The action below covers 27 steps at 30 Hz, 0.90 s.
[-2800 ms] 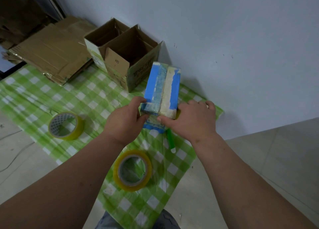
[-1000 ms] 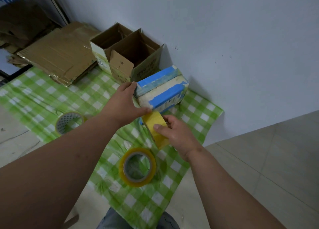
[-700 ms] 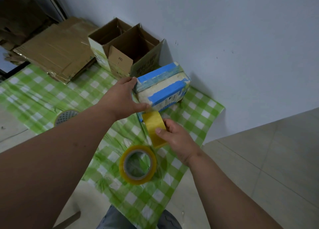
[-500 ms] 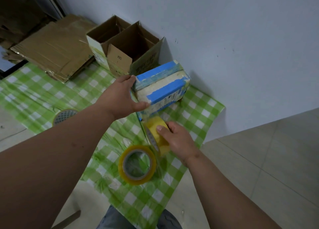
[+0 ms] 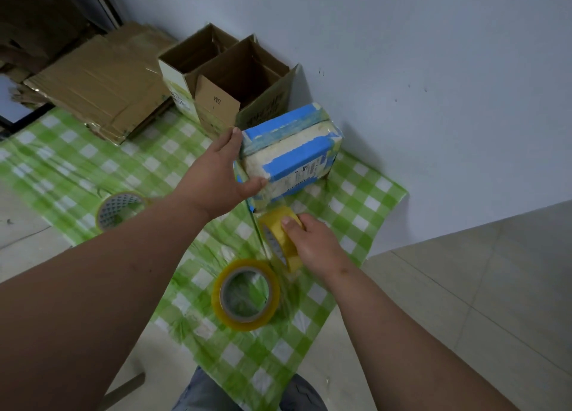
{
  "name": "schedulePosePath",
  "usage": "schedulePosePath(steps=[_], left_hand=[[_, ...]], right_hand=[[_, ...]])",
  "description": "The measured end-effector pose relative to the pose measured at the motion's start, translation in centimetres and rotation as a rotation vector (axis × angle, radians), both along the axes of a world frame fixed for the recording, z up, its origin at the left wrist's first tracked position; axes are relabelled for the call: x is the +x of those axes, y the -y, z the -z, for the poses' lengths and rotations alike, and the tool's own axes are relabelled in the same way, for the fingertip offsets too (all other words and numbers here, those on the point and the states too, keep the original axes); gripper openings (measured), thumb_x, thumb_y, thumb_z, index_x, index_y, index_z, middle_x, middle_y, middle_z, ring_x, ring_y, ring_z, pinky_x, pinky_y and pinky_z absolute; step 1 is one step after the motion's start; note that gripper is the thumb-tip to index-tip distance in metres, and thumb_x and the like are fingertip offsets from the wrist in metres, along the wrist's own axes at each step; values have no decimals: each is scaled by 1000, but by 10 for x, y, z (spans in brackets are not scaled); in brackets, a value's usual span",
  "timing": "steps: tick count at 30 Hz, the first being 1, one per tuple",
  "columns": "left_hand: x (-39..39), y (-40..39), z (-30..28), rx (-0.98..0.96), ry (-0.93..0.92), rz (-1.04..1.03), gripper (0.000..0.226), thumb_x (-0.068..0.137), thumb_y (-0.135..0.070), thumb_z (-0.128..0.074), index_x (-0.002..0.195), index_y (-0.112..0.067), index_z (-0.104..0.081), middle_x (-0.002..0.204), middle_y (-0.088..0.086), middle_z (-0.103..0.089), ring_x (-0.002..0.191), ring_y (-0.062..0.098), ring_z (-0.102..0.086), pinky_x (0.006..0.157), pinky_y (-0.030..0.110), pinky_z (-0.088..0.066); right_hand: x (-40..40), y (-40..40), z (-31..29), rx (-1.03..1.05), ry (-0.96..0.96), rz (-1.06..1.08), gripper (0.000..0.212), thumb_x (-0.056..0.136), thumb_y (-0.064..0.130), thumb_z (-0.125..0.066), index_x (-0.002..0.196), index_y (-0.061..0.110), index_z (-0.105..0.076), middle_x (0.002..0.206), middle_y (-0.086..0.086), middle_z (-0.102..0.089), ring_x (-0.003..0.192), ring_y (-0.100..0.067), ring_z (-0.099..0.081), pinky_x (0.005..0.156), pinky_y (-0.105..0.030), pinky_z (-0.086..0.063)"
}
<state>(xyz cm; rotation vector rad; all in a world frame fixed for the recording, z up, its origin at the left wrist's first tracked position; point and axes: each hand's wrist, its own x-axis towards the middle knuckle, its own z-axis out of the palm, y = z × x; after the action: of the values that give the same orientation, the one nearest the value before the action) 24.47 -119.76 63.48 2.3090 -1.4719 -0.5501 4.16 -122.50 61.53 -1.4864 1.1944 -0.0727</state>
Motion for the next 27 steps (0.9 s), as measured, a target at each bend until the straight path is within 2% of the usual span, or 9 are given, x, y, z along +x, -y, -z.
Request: schedulePosePath(steps=[3, 5, 7, 10, 15, 20, 23, 25, 27], left_hand=[[-13, -8, 6, -182, -89, -171, 88, 83, -49, -72, 153, -20, -25, 158, 0, -24, 133, 22, -45, 99, 39, -48], [-25, -15, 11, -216, -95, -338, 65, 80, -53, -74, 126, -17, -45, 127, 6, -49, 102, 24, -59, 74, 37, -49], [-36, -19, 17, -112, -151, -451, 51, 80, -64, -65, 93, -18, -47, 89, 1, -59, 73, 18, -57, 55, 31, -39], [-47, -21, 21, -8, -267, -507, 58, 82, -74, -49, 80, -17, -55, 75, 1, -68, 68, 17, -62, 55, 34, -45], [-55, -21, 21, -76, -552, -618, 50, 87, -71, -47, 87, -24, -64, 86, -4, -71, 84, 18, -69, 79, 42, -56], [-59, -30, 22, -9, -757, -563, 71, 83, -70, -56, 141, -30, -52, 109, -6, -69, 106, 14, -63, 95, 39, -50], [-63, -38, 26, 2, -851, -502, 73, 82, -50, -73, 146, -41, -40, 114, -12, -62, 105, 7, -60, 81, 23, -45], [-65, -42, 32, 11, -850, -480, 80, 83, -28, -78, 147, -48, -34, 115, -10, -58, 100, 11, -60, 76, 23, -45], [-67, -41, 35, 0, -797, -498, 80, 87, -24, -74, 147, -50, -29, 112, -8, -57, 92, 10, -60, 73, 22, -44]], right_hand=[[0, 0, 3, 99, 70, 32, 20, 99, 33, -47, 105, 20, -61, 103, -3, -64, 89, -15, -58, 81, -34, -46], [0, 0, 7, 140, 91, 61, 13, 98, 25, -49, 101, 24, -62, 103, -2, -65, 89, -15, -59, 82, -34, -46], [0, -1, 10, 173, 100, 80, 15, 99, 22, -49, 99, 30, -62, 107, -2, -66, 99, -20, -61, 92, -40, -47], [1, 1, 16, 201, 114, 81, 17, 100, 22, -50, 107, 26, -64, 110, -1, -67, 106, -23, -61, 97, -42, -47], [0, 4, 23, 245, 111, 115, 28, 100, 24, -47, 121, 17, -64, 118, -7, -66, 113, -27, -60, 104, -51, -44], [-3, 0, 30, 249, 92, 105, 27, 100, 23, -46, 123, 20, -62, 118, -5, -66, 111, -26, -61, 102, -53, -45], [-4, 0, 32, 238, 78, 93, 27, 101, 23, -46, 122, 20, -63, 115, -5, -68, 109, -26, -62, 100, -53, -46], [-3, 1, 33, 228, 80, 67, 27, 101, 21, -47, 121, 20, -64, 114, -5, -69, 107, -26, -63, 100, -52, -47], [-3, 2, 33, 229, 88, 52, 26, 100, 20, -48, 119, 21, -66, 112, -3, -70, 106, -24, -64, 100, -51, -47]])
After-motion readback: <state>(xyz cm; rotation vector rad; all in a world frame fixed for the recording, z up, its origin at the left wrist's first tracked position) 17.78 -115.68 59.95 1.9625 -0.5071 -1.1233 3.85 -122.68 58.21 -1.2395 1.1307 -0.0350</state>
